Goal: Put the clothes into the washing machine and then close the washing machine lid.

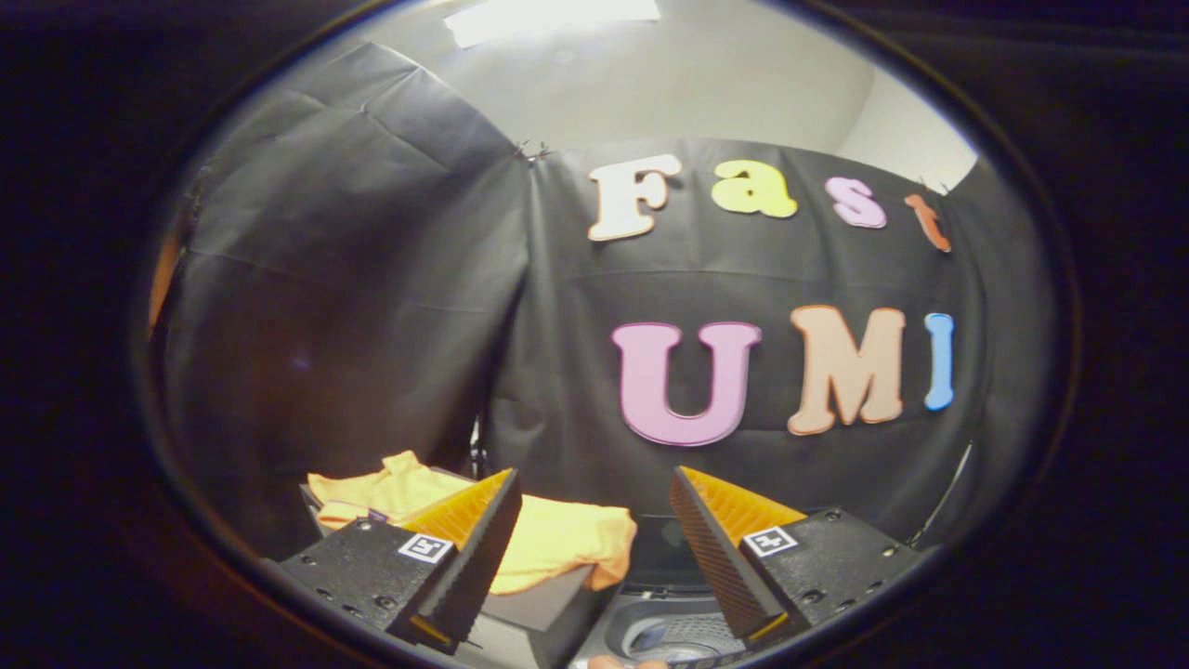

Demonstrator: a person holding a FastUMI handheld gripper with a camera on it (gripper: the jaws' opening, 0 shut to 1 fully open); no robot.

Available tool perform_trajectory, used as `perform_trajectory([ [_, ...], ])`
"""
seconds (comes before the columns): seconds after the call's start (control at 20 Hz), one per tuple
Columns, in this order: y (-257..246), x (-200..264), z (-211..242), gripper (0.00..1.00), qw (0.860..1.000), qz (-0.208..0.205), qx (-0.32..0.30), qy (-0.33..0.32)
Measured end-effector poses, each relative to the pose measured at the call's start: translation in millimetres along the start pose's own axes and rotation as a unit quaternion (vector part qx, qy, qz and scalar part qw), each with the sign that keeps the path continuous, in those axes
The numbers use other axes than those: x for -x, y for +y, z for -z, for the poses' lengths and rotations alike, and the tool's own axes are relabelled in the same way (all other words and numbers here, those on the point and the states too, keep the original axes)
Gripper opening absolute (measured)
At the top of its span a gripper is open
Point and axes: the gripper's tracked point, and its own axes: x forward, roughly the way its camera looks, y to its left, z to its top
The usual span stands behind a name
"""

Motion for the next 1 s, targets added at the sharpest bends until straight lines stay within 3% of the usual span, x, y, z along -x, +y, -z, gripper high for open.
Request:
perform_trajectory([
  [0.15,32,-39,1,0.96,0.999,-0.028,-0.003,0.032],
  [0.4,80,-88,42,0.96,0.99,-0.071,-0.013,0.122],
  [0.7,115,-109,103,0.97,0.961,-0.102,-0.057,0.25],
  [1.0,130,-113,163,0.97,0.93,-0.109,-0.017,0.35],
])
